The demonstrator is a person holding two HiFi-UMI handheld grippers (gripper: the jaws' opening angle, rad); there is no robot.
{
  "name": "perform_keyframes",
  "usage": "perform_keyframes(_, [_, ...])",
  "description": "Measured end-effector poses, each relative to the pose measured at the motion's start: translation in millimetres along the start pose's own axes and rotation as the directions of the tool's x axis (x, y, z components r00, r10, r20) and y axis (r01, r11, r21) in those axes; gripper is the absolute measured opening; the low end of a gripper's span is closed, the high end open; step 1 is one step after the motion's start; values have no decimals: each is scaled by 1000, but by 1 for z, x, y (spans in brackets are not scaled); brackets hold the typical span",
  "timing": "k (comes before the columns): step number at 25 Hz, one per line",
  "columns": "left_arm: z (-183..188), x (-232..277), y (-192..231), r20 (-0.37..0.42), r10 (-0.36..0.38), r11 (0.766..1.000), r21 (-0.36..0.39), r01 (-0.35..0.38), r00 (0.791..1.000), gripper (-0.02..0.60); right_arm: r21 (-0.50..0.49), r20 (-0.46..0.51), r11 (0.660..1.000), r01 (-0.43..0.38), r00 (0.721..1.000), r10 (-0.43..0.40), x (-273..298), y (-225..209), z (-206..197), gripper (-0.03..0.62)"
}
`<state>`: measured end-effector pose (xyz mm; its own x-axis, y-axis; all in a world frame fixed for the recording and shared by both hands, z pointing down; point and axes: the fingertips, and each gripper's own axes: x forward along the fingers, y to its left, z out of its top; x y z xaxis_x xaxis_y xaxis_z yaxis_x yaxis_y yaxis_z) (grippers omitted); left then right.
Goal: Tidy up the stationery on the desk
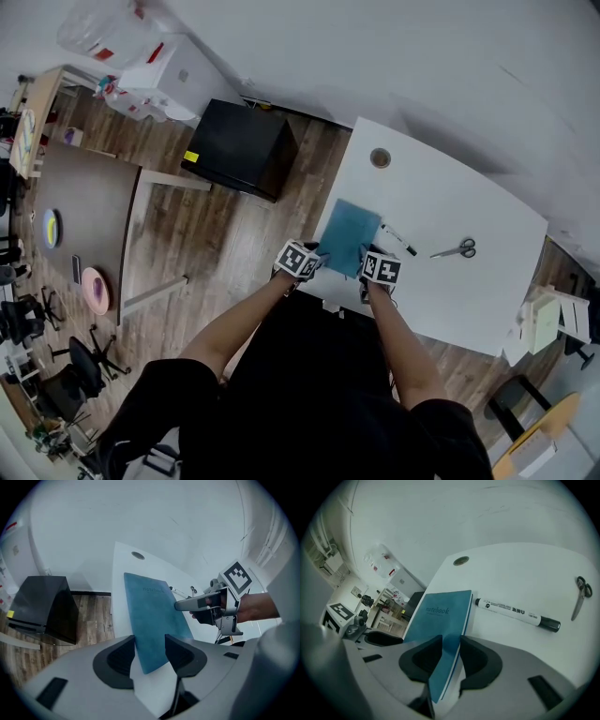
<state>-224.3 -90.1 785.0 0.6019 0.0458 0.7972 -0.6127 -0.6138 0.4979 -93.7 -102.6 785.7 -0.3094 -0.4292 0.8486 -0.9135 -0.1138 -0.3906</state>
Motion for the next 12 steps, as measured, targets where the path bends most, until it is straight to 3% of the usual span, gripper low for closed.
perform_keyframes(12, [53, 4, 22, 43, 21, 1000, -8, -20, 999, 206, -38, 5, 999, -2, 1000, 2, 19, -9, 47, 129])
